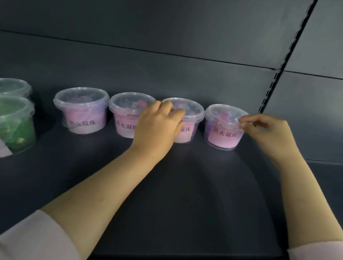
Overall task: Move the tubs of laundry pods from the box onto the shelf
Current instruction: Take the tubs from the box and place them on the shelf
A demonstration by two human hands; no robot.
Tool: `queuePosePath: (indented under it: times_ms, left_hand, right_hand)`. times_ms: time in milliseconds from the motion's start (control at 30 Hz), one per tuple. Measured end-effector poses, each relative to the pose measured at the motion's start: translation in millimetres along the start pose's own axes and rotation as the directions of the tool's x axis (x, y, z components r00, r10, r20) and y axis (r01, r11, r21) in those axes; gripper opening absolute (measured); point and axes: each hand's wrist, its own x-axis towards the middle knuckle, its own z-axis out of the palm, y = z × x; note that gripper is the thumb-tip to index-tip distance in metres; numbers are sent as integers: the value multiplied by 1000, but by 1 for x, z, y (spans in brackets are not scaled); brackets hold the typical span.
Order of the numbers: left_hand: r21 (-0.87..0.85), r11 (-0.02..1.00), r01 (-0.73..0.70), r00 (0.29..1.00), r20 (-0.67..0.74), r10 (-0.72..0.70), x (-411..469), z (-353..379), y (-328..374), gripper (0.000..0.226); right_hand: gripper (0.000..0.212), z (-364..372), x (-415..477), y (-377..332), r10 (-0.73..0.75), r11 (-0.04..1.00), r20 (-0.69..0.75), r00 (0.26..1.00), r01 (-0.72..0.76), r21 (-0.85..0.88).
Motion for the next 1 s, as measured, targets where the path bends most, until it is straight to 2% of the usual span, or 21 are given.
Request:
queuePosePath:
  times_ms: [267, 400, 500, 600, 767, 867, 933, 1000]
  left_hand:
    - [13, 1000, -1, 998, -67, 2, -2, 7, 4, 29]
    - [4, 1000, -7, 998, -65, 7, -3, 8, 4, 34]
    - [-24, 1000, -5, 996, -91, 3, -3, 5, 6, 35]
    - [-23, 999, -36, 992, -124, 33, -2, 3, 5, 28]
    - [-3, 998, -67, 996, -58, 67, -7, 1, 4, 34]
    - [-23, 996, -87, 993, 78, 89, -12, -10, 7, 44]
    - [-66, 995, -76, 983, 162, 86, -20, -26, 7, 51]
    - [-120, 991, -60, 986, 148, 78, -32, -50, 6, 53]
  right_hand:
    - [12, 18, 4, 5, -87, 994, -81, 993, 81, -79]
    - [19, 18, 3, 4, -132, 981, -64, 989, 121, -154]
    - [23, 14, -1, 0, -235, 949, -104, 967, 204, -240]
    - [22, 16, -4, -2, -315, 927, -86, 945, 287, -242]
    - [30, 15, -5, 3, -275, 942, -59, 960, 256, -219]
    - [34, 9, -13, -1, -179, 972, -21, 984, 174, -156]
    - [33, 6, -24, -10, -141, 974, 35, 989, 145, -174]
    - [32, 1, -41, -25, -158, 961, 65, 985, 169, -218]
